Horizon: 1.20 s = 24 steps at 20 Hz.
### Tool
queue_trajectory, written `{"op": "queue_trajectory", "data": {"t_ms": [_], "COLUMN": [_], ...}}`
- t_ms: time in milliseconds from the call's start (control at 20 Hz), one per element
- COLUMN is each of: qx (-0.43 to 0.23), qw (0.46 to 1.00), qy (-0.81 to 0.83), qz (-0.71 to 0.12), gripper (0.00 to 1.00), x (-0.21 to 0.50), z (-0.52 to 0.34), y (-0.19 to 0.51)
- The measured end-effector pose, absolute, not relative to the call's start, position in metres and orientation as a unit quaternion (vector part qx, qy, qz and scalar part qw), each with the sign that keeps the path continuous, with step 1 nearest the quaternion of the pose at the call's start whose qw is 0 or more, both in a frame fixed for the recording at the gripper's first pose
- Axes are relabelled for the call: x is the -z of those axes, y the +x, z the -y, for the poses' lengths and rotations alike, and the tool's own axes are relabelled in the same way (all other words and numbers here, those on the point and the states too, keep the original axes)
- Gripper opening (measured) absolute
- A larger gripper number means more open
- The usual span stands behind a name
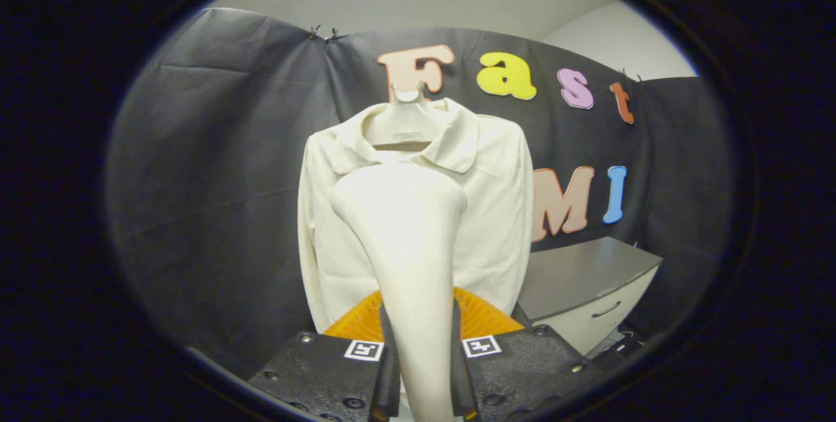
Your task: Iron the clothes twice with a garment steamer, once on the left side and once on the right side.
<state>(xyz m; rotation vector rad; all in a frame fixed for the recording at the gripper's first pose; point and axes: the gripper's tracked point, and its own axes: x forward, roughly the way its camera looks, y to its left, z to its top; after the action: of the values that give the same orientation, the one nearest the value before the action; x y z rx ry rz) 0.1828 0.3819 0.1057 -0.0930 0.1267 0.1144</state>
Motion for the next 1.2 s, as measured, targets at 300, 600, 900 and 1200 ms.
{"op": "queue_trajectory", "data": {"t_ms": [300,600,900,1200], "qx": [-0.063,-0.061,-0.043,-0.022], "qw": [0.995,0.994,0.994,0.991], "qy": [-0.042,-0.054,-0.065,-0.086], "qz": [-0.06,-0.072,-0.073,-0.104], "gripper": [0.3,0.3,0.3,0.3], "x": [-0.098,-0.076,-0.054,-0.004], "z": [-0.417,-0.439,-0.443,-0.438], "y": [0.232,0.271,0.286,0.288]}}
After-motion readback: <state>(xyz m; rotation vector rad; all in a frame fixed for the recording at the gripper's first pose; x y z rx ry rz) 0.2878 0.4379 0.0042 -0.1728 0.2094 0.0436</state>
